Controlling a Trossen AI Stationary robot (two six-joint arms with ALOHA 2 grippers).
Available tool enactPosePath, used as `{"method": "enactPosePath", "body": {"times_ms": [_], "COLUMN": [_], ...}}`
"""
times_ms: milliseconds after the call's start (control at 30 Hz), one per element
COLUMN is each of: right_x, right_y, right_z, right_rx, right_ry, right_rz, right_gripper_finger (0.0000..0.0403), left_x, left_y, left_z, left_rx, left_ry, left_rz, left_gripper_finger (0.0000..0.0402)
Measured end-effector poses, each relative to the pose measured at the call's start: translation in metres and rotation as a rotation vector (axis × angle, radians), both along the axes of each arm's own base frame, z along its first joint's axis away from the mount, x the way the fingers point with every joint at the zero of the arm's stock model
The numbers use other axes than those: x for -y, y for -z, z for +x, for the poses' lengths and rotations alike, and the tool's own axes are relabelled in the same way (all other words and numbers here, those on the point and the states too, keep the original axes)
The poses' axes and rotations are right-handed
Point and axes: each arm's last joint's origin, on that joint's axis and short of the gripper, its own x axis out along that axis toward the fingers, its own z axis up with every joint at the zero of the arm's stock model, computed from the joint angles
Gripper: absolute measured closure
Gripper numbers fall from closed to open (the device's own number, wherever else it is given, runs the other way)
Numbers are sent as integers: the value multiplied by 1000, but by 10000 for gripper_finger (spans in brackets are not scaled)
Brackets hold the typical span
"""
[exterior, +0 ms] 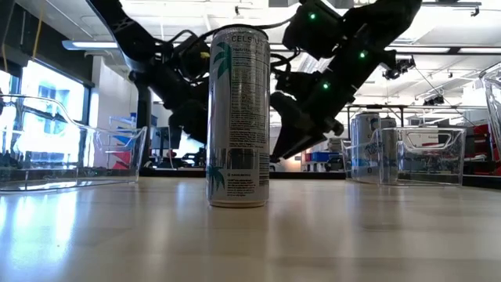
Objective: Sort soda cans
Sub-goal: Put the white-blue soda can into the top transparent bin
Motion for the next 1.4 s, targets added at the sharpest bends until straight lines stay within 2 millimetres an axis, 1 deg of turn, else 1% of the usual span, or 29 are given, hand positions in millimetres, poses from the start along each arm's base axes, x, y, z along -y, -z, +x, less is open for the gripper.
{"method": "enactPosePath", "body": {"times_ms": [167, 300, 367, 433, 500, 600, 767, 1000, 1067, 1167, 1267, 1400], "right_x": [1, 1, 0, -1, -1, 3, 13, 18, 19, 20, 19, 16], "right_y": [-11, -28, -36, -42, -44, -44, -40, -36, -35, -39, -43, -47], "right_z": [-5, -10, -12, -11, -9, -4, -7, -13, -16, -24, -27, -23], "right_rx": [0, 21, 37, 53, 77, 110, 59, 9, -11, -37, -34, -2], "right_ry": [-1, -27, -70, -149, -225, -263, -198, -75, -34, 29, 37, -82], "right_rz": [-19, -37, -32, -17, 10, 31, -4, -54, -44, -39, -26, 29], "right_gripper_finger": [277, 277, 277, 277, 277, 277, 277, 277, 277, 277, 277, 277], "left_x": [5, 4, 4, 4, 3, 4, 10, 35, 41, 46, 42, 18], "left_y": [-2, -3, -4, -5, -8, -9, -8, -7, -6, -4, -1, 0], "left_z": [1, 1, 2, 4, 6, 8, 9, 14, 15, 14, 10, 4], "left_rx": [1, 12, 26, 49, 78, 106, 93, 80, 72, 29, -30, -61], "left_ry": [-1, -6, -12, -20, -23, -25, -22, 66, 54, -22, -121, -219], "left_rz": [-5, -1, -3, -4, 0, 1, -11, -31, -30, 27, 116, 162], "left_gripper_finger": [401, 401, 401, 401, 401, 401, 401, 401, 401, 401, 401, 401]}}
